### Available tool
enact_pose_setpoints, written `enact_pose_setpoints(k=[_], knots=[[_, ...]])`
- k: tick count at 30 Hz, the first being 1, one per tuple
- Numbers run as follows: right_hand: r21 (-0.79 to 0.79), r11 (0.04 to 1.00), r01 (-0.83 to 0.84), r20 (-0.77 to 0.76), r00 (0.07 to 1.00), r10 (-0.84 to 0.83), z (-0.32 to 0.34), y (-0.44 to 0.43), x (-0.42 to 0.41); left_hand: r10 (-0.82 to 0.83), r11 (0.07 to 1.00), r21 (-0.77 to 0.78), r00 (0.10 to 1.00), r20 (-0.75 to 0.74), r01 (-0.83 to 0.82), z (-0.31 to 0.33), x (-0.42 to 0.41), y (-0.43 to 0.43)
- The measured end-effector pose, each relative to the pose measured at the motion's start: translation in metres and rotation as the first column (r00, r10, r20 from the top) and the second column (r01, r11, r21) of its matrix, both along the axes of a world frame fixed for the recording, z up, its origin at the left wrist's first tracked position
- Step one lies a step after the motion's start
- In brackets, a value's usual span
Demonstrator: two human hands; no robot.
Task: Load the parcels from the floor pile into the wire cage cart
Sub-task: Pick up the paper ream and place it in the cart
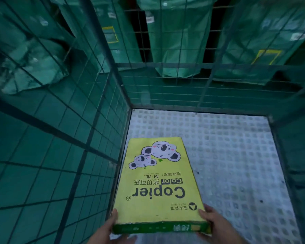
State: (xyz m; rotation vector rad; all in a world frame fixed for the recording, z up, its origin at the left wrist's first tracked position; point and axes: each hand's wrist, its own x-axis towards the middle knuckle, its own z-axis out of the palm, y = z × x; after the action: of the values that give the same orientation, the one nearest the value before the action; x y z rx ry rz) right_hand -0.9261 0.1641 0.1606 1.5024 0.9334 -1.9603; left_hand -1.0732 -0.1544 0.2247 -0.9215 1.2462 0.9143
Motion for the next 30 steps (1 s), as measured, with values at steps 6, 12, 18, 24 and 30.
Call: enact_pose_setpoints(k=[6, 12, 18, 24, 30], knots=[[0.04, 0.998, 0.037, 0.058, 0.998, -0.04, -0.05, -0.009, -0.066, 0.527, 0.849, -0.004, 0.848, -0.045, -0.528, -0.09, -0.02, -0.025], [0.169, 0.983, 0.078, -0.009, 0.997, -0.077, -0.086, -0.018, -0.142, 0.664, 0.747, 0.093, 0.73, -0.162, -0.658, -0.128, -0.1, -0.012], [0.379, 0.924, 0.05, -0.124, 0.992, -0.003, -0.129, -0.011, -0.211, 0.724, 0.686, 0.2, 0.632, -0.277, -0.699, -0.173, -0.16, 0.018], [0.438, 0.869, -0.231, 0.012, 0.968, 0.251, -0.163, -0.036, -0.224, 0.606, 0.787, 0.068, 0.748, -0.271, -0.613, -0.216, -0.146, 0.043], [0.309, 0.895, -0.323, 0.104, 0.946, 0.305, -0.176, -0.072, -0.18, 0.559, 0.828, 0.055, 0.814, -0.154, -0.558, -0.211, -0.079, 0.064]])
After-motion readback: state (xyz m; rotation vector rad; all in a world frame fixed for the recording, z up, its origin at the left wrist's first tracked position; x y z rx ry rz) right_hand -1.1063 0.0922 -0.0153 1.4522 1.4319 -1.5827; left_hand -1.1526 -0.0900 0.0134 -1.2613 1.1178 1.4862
